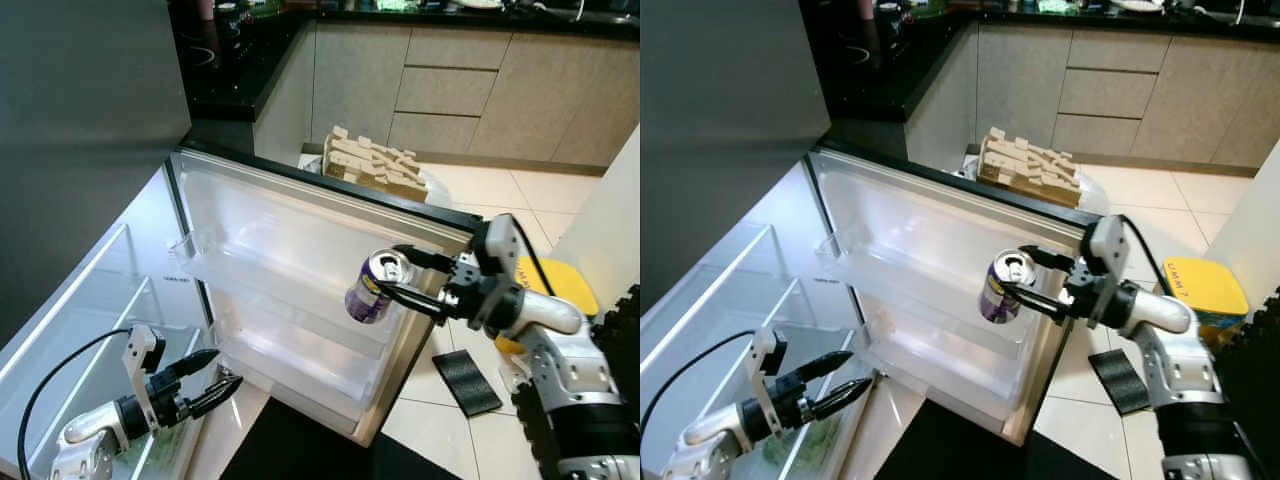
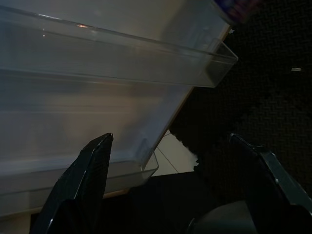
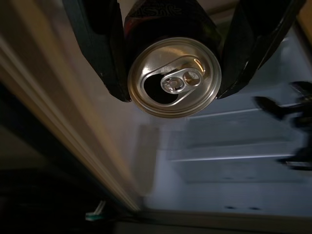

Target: Restocking fridge

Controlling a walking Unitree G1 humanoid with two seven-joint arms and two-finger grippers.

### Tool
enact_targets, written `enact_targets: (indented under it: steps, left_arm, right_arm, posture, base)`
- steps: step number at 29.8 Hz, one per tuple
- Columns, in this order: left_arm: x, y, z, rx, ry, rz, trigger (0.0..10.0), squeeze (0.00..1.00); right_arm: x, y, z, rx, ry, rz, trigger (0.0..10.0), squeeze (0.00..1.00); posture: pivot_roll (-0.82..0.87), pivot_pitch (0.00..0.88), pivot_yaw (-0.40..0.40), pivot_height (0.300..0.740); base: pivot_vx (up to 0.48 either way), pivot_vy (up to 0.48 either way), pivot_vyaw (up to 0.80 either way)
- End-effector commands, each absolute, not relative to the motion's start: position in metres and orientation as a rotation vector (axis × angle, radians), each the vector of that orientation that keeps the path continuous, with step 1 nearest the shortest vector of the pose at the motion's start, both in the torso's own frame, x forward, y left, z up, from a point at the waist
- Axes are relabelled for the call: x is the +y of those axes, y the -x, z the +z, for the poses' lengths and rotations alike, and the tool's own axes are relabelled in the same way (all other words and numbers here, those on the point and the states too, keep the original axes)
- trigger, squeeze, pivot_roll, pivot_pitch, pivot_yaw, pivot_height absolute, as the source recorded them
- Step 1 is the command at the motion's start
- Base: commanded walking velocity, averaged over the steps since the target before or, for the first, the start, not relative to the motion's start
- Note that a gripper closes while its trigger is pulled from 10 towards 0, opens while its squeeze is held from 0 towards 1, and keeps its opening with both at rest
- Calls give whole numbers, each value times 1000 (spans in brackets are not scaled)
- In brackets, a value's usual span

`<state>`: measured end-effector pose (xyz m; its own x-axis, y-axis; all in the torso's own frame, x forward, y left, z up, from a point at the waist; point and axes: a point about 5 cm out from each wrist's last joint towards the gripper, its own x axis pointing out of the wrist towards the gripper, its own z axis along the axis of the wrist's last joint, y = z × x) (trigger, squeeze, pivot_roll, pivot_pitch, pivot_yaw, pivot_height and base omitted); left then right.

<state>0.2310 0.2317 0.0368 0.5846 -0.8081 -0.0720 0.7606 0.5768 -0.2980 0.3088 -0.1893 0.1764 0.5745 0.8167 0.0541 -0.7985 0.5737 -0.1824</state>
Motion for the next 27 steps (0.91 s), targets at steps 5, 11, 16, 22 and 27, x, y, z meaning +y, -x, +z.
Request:
enact_targets:
  steps: [5,11,16,22,27]
  left_arm:
    - [231,-231,38,202,251,-921,10000,0]
    - [230,-230,37,205,257,-925,10000,0]
    - [228,-228,36,210,261,-931,10000,0]
    - [227,-228,36,210,262,-934,10000,0]
    - [227,-227,36,212,266,-937,10000,0]
  right_arm:
    - [-183,-320,175,-151,156,846,10000,0]
    - [-177,-328,163,-112,168,757,10000,0]
    - [-168,-329,149,-61,143,752,10000,0]
    - [-158,-330,141,-47,128,742,10000,0]
    - [-154,-333,138,-36,140,707,10000,0]
  posture:
    - [-52,0,-14,740]
    - [-52,0,-18,740]
    - [-51,0,-20,740]
    - [-50,0,-19,740]
    - [-52,0,-18,740]
  base:
    - [0,0,0]
    - [0,0,0]
    - [0,0,0]
    - [0,0,0]
    - [0,0,0]
